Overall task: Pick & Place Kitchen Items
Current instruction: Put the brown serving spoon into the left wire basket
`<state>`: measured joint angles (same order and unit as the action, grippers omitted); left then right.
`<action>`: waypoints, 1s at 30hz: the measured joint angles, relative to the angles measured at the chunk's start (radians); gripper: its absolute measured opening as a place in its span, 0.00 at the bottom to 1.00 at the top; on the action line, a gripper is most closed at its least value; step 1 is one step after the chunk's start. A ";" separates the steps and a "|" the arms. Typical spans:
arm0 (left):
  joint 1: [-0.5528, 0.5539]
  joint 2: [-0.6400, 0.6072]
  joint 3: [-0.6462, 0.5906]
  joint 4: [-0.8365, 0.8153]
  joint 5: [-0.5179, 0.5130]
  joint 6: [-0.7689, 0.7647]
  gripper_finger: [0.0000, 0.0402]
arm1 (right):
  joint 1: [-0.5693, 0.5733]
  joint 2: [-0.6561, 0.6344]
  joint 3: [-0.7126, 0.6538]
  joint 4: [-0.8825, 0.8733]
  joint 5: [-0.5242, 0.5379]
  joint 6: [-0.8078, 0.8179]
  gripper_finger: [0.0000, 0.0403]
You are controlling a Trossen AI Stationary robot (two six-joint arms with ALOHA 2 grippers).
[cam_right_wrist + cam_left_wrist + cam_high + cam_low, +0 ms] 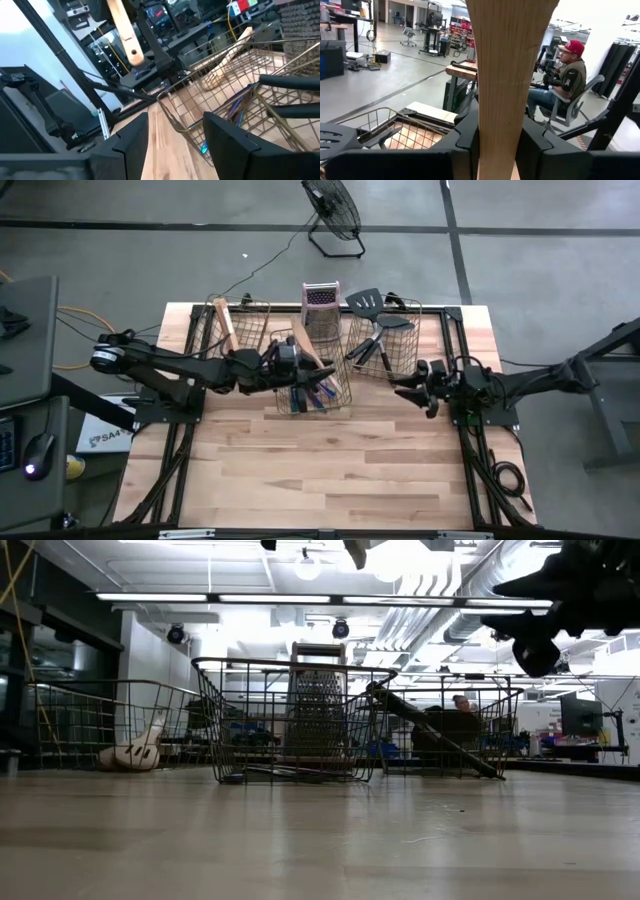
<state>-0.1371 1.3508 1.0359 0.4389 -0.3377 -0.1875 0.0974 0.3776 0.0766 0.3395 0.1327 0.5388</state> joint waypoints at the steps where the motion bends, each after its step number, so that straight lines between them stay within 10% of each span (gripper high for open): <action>1: 0.000 -0.001 0.000 0.001 -0.008 0.000 0.19 | -0.003 -0.013 -0.008 -0.002 0.000 0.000 0.45; 30: 0.046 -0.142 0.002 -0.282 -0.208 0.027 0.19 | -0.113 -0.183 -0.068 -0.284 -0.006 -0.012 0.45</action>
<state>-0.0914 1.2087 1.0374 0.1565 -0.5461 -0.1604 -0.0154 0.1951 0.0086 0.0553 0.1270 0.5266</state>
